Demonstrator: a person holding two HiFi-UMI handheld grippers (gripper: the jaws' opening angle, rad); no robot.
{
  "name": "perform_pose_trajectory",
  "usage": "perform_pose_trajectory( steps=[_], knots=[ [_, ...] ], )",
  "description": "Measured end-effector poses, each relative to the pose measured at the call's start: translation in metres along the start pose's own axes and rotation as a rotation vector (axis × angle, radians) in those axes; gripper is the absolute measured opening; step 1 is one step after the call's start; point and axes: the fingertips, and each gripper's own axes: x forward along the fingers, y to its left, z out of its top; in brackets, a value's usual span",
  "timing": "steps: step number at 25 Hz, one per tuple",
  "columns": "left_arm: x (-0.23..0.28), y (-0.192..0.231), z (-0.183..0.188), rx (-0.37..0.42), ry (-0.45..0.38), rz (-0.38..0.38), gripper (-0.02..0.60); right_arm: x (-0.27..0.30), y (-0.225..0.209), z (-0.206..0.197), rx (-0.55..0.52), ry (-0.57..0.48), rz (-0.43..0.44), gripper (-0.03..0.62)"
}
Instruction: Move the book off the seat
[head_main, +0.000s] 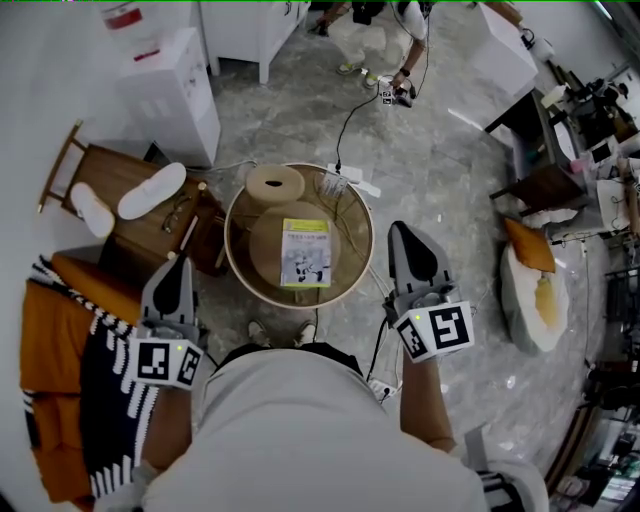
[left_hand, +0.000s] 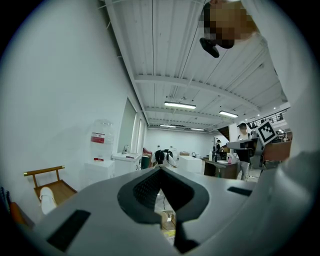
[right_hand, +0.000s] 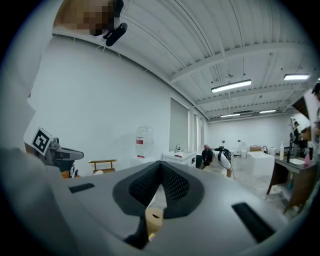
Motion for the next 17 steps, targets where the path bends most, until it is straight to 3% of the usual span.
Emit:
perform_pose_trajectory(
  steps=[17],
  knots=[
    [0.009,0.0,-0.009,-0.006,0.016,-0.009,0.015,0.012,0.002,-0.009,0.027,0.007,0.017,0.021]
  ],
)
